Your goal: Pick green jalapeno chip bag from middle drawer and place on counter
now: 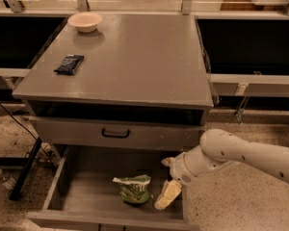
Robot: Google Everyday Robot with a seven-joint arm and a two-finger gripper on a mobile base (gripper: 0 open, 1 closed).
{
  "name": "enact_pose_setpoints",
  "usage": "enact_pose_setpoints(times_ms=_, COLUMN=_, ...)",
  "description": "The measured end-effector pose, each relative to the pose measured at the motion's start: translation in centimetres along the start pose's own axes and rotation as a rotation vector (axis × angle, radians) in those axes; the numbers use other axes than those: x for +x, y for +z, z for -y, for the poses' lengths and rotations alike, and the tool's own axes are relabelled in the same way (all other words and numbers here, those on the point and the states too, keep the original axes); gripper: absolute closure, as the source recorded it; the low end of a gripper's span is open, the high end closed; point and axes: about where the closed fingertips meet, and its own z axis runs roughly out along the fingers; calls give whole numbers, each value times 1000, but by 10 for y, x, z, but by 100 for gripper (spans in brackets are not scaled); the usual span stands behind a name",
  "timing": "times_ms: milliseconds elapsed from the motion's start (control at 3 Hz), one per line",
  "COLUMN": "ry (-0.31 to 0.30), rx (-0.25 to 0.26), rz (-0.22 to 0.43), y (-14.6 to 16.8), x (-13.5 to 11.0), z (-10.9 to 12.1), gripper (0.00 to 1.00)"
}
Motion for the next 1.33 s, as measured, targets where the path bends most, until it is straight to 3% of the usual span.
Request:
enact_pose_setpoints(times_ms=333, ry=2, rx=-3, rz=2, y=1, x=0, z=0, gripper=0)
enact_pose_setpoints(times_ms=667, ry=-4, rx=-31, rz=34, y=2, x=7, z=-19, gripper=0)
enact_pose_setpoints(times_ms=1333, ry=0, rx=-42, rz=52, y=11, x=8, z=-17, gripper=0)
